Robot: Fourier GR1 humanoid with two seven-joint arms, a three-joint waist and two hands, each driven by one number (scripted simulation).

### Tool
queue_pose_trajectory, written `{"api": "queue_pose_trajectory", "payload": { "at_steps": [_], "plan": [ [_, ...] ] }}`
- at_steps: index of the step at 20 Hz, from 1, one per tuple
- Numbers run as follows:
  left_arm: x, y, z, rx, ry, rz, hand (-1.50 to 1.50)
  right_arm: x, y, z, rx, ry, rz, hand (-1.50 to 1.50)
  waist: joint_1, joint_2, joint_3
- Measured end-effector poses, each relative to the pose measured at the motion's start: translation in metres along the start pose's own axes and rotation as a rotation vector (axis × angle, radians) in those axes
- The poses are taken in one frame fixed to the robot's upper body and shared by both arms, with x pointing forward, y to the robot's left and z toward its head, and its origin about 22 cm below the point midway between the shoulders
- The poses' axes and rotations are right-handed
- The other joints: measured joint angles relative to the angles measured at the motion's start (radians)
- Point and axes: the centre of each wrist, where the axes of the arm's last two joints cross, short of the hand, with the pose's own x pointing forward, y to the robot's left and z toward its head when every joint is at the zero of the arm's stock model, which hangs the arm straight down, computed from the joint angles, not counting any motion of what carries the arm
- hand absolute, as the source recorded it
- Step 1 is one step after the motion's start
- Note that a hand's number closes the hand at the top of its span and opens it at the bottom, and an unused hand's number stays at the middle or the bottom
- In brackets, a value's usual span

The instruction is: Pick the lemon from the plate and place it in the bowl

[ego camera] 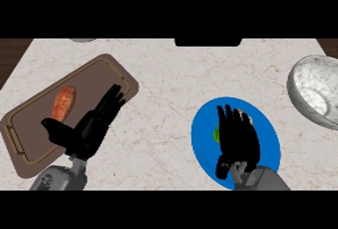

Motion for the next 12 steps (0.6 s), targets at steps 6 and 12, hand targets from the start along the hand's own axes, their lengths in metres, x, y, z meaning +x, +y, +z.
{"api": "queue_pose_trajectory", "payload": {
  "at_steps": [6, 12],
  "plan": [
    [-0.005, -0.003, 0.003, 0.007, 0.008, -0.002, 0.00, -0.003, 0.006, -0.008, -0.017, 0.035, 0.002, -1.50, 0.000, -0.001, 0.000],
    [0.002, 0.000, 0.002, 0.002, 0.003, -0.002, 0.00, -0.006, 0.020, -0.018, -0.033, 0.065, 0.001, -1.50, 0.000, -0.004, -0.003]
  ]
}}
